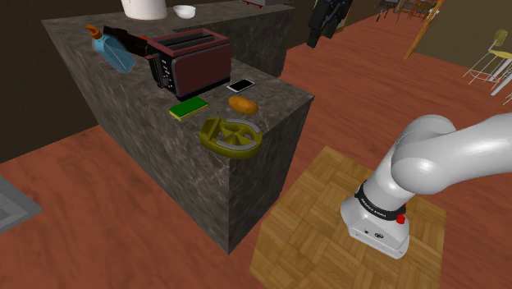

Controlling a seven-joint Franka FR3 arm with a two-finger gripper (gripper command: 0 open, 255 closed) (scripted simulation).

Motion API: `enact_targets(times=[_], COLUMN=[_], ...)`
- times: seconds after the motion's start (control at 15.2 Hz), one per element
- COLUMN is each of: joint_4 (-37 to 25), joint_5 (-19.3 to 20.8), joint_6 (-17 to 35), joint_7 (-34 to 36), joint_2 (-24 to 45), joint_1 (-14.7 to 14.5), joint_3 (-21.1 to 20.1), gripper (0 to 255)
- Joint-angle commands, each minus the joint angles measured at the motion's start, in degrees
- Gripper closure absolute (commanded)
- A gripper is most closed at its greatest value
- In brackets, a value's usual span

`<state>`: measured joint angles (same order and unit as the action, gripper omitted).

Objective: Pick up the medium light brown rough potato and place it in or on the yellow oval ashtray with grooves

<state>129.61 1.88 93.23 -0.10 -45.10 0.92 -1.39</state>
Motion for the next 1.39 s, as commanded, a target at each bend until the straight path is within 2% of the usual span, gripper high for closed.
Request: enact_targets(times=[0.0, 0.66, 0.99, 1.32], joint_4=[0.00, 0.62, -1.76, -6.06], joint_5=[0.00, 8.07, 14.71, 23.26], joint_6=[0.00, 12.17, 16.14, 17.71], joint_7=[0.00, 8.04, 13.81, 20.53], joint_2=[0.00, 17.78, 28.67, 40.65], joint_1=[0.00, 1.53, 2.93, 3.75], joint_3=[0.00, -9.42, -13.56, -16.44], gripper=[0, 0, 0, 0])
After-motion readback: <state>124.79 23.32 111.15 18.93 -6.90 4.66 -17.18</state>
